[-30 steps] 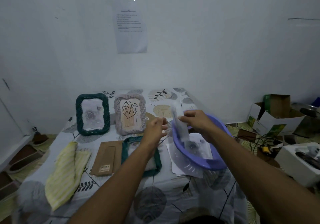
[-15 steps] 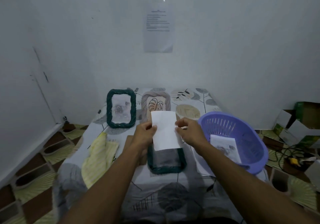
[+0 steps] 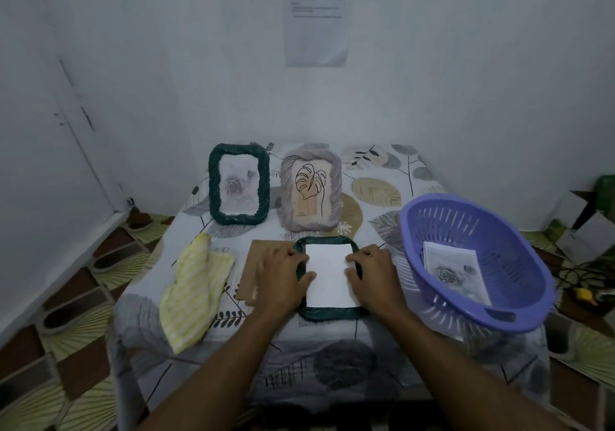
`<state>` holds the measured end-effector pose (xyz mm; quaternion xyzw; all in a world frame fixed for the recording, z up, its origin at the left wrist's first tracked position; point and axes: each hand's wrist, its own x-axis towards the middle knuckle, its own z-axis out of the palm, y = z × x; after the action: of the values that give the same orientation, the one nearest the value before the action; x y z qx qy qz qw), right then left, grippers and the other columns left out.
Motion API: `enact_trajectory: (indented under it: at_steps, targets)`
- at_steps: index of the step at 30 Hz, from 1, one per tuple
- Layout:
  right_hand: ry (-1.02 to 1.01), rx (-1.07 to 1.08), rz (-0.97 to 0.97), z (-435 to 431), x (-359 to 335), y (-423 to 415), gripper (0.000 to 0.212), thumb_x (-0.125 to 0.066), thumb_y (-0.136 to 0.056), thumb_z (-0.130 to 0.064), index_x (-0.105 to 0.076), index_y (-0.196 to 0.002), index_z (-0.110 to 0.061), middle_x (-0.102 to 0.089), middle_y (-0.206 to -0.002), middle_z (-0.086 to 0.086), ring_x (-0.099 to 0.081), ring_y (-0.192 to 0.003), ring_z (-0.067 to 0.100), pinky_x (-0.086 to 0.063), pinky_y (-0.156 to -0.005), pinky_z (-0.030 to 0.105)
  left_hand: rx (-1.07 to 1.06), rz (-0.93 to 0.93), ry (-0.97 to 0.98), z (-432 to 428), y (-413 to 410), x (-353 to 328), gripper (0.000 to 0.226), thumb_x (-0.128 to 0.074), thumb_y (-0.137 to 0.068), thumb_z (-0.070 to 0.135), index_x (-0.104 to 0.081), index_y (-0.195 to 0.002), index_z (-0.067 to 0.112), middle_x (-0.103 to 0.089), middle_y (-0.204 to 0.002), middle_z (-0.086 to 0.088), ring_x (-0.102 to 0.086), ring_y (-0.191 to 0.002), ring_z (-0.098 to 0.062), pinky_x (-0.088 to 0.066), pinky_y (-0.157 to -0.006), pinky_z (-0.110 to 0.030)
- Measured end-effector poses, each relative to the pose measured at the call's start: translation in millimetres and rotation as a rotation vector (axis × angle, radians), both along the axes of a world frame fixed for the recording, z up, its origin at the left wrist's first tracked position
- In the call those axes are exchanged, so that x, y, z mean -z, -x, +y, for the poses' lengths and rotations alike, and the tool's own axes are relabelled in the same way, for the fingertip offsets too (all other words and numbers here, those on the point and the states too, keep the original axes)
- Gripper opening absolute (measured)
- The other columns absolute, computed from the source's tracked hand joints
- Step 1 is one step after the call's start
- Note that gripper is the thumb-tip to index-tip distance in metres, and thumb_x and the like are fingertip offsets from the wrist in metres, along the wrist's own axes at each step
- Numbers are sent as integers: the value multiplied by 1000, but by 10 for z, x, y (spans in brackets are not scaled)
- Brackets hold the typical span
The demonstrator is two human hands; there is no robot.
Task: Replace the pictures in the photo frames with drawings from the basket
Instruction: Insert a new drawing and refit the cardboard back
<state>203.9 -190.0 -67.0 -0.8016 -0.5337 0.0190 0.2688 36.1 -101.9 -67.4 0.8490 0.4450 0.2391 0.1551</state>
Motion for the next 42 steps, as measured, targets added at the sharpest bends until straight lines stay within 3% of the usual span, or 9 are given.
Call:
enact_trajectory:
  at_steps: [7, 15, 26, 31, 33, 37, 42]
  targets:
    - [-38, -76, 39, -14, 89, -80, 36, -57, -92, -34, -64, -123, -17, -44, -113, 1, -49, -102, 18, -41, -89, 29, -13, -80, 11, 23, 6, 83, 30, -66, -84, 39, -69, -108, 21, -54, -114, 5, -41, -109, -18, -37, -98, -43]
    - [-53, -71, 78, -22, 97, -74, 36, -62, -89, -37, -67, -121, -21, -43, -114, 1, -48, -104, 20, -43, -93, 34, 19, -139, 32, 64, 36, 101, 29, -69, -83, 33, -70, -107, 17, -55, -114, 4, -42, -110, -17, -38, -98, -40]
    - [-57, -60, 124, -5, 107, -83, 36, -62, -89, -37, -65, -122, -24, -42, -114, -2, -47, -106, 16, -36, -90, 25, 14, -213, 109, 89, 42, 59, 24, -70, -83, 33, -71, -100, 16, -58, -111, 3, -45, -107, -17, -43, -94, -40]
    - [-102, -61, 195, -8, 97, -85, 35, -62, -90, -35, -64, -124, -24, -42, -111, -3, -48, -104, 15, -40, -91, 27, -51, -308, 81, 75, 43, -104, 17, -64, -87, 24, -69, -100, 15, -57, -106, -2, -49, -106, -19, -40, -87, -29]
    - [-110, -50, 228, -7, 85, -90, 35, -62, -91, -34, -64, -124, -24, -43, -113, -3, -50, -105, 16, -42, -93, 28, -165, -240, 37, 100, 88, -141, 26, -58, -88, 26, -64, -109, 12, -53, -113, -7, -46, -111, -25, -41, -92, -36]
    - [-109, -34, 259, -2, 73, -104, 36, -61, -91, -33, -61, -126, -23, -44, -113, -2, -52, -105, 19, -43, -90, 29, -394, 129, 104, 205, 266, -125, 54, -56, -86, 44, -49, -126, 10, -43, -131, -13, -36, -122, -32, -34, -99, -42]
    - [-91, -28, 250, 7, 80, -101, 37, -61, -91, -33, -60, -127, -23, -45, -115, 1, -52, -106, 21, -42, -92, 30, -381, 108, 183, 248, 287, -137, 65, -67, -80, 47, -43, -130, 13, -43, -134, -14, -37, -126, -33, -34, -102, -43]
